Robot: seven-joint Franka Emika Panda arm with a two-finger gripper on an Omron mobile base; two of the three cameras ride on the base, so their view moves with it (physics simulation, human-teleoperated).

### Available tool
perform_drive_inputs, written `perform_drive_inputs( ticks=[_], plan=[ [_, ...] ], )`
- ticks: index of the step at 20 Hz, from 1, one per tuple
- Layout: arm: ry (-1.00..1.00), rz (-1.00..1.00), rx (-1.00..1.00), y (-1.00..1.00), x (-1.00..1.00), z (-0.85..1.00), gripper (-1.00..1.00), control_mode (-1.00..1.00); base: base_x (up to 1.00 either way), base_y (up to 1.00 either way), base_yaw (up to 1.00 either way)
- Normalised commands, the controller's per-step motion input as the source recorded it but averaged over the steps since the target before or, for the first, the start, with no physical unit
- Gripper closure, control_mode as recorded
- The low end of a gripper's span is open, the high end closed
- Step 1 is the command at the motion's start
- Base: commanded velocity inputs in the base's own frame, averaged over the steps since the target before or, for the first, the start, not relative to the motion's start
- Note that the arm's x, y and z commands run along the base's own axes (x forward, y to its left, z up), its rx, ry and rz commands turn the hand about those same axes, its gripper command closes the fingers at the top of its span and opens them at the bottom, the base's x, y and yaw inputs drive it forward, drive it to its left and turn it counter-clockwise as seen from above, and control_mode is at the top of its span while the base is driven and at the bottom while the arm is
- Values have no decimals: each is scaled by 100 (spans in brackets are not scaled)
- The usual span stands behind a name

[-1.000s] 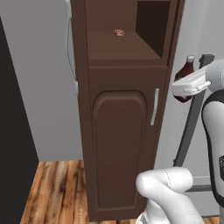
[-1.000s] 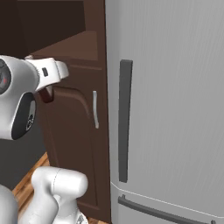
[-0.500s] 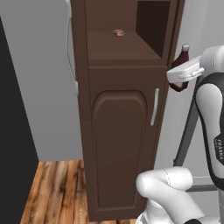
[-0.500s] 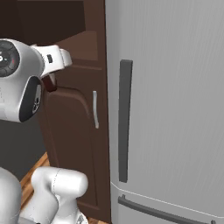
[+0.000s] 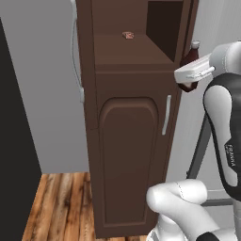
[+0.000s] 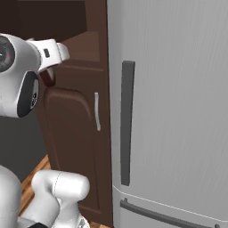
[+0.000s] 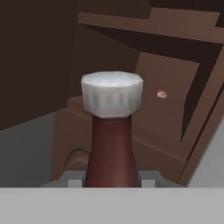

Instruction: Pick the ketchup and mayonnaise from the counter and place them in the cabinet.

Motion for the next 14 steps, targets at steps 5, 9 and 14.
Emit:
perform_drive_inputs(
  ticks=[5,9,14],
  plan=[
    [-8,0,0,4,14,11,100,-100,0,0,0],
    [-7,0,0,1,21,12,100,-100,0,0,0],
    [-3,0,0,1,23,6,100,-100,0,0,0]
  ],
)
